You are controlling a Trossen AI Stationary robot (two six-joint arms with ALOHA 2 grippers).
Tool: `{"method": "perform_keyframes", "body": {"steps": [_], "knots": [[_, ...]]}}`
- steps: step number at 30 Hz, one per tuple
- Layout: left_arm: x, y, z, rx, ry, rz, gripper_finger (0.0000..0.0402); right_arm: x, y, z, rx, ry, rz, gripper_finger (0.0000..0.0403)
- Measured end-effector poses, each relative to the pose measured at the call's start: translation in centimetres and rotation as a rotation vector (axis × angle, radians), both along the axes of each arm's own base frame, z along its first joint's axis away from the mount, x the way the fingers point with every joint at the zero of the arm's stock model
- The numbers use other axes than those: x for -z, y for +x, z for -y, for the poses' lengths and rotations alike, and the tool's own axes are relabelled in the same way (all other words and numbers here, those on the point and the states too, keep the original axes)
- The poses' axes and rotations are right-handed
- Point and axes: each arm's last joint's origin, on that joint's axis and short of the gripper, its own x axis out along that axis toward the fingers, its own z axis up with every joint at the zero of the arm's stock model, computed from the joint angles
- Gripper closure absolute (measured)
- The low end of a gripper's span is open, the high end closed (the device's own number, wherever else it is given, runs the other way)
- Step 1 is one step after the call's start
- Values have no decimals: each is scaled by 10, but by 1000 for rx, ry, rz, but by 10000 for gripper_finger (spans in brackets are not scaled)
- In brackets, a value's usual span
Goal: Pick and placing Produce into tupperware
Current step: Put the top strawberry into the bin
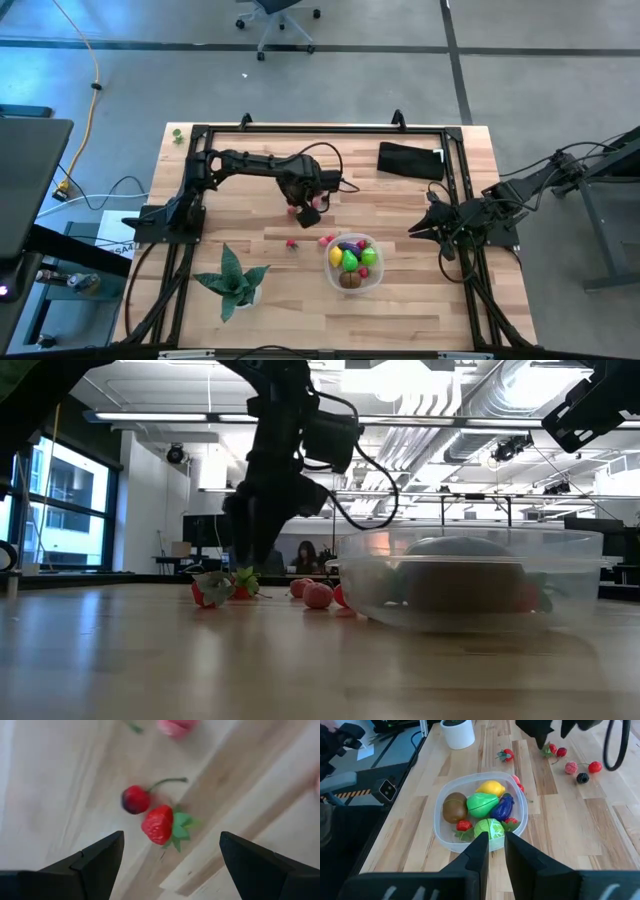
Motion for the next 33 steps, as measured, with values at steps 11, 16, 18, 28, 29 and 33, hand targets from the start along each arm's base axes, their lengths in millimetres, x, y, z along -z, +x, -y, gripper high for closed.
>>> {"method": "perform_keyframes", "body": {"steps": [11,16,18,28,29,33], "knots": [[0,1,-2,166,65,0,82,0,0,0,0,0,0,352],[0,0,-3,353,53,-8,82,0,0,0,0,0,0,352],[0,0,-3,358,49,-6,82,0,0,0,0,0,0,352],[-3,-6,-1,518,-1,-41,82,0,0,0,0,0,0,352],[-3,-6,-1,522,0,-53,82,0,0,0,0,0,0,352],[-8,-10,-1,589,28,-55,82,0,0,0,0,1,1,352]]}}
